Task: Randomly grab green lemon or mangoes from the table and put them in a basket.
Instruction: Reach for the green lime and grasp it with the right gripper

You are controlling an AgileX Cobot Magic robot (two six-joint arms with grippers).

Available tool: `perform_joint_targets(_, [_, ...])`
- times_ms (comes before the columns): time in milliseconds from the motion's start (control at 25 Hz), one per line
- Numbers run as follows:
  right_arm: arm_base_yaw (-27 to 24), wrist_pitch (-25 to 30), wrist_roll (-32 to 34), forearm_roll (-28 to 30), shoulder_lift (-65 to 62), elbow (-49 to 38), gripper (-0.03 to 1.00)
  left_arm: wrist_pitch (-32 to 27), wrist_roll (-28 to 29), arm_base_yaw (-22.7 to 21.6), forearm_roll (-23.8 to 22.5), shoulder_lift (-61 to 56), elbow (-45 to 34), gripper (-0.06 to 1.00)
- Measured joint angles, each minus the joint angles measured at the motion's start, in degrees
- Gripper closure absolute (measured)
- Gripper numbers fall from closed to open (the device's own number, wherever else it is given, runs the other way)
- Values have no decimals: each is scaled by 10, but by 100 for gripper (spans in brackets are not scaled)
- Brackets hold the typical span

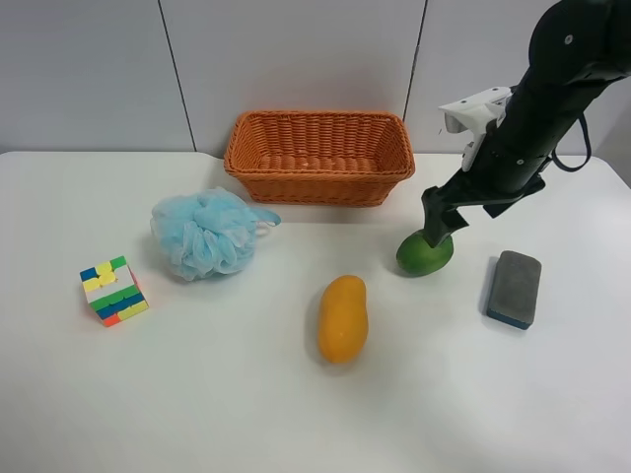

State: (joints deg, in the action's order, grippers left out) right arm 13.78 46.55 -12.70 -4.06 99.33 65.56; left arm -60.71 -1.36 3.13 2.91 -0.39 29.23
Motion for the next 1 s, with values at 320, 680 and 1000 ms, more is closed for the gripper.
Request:
perform_joint_targets(320, [0, -35, -14, -11, 56, 0, -3, 0, 0, 0, 0, 0, 0, -5])
perform_joint_targets(680, [0, -73, -49, -29, 97, 6, -3, 0, 0, 0, 0, 0, 0, -5])
perform_joint_targets(1000, [6, -93, -71, -46, 134, 19, -3, 0, 0, 0, 0, 0, 0, -5])
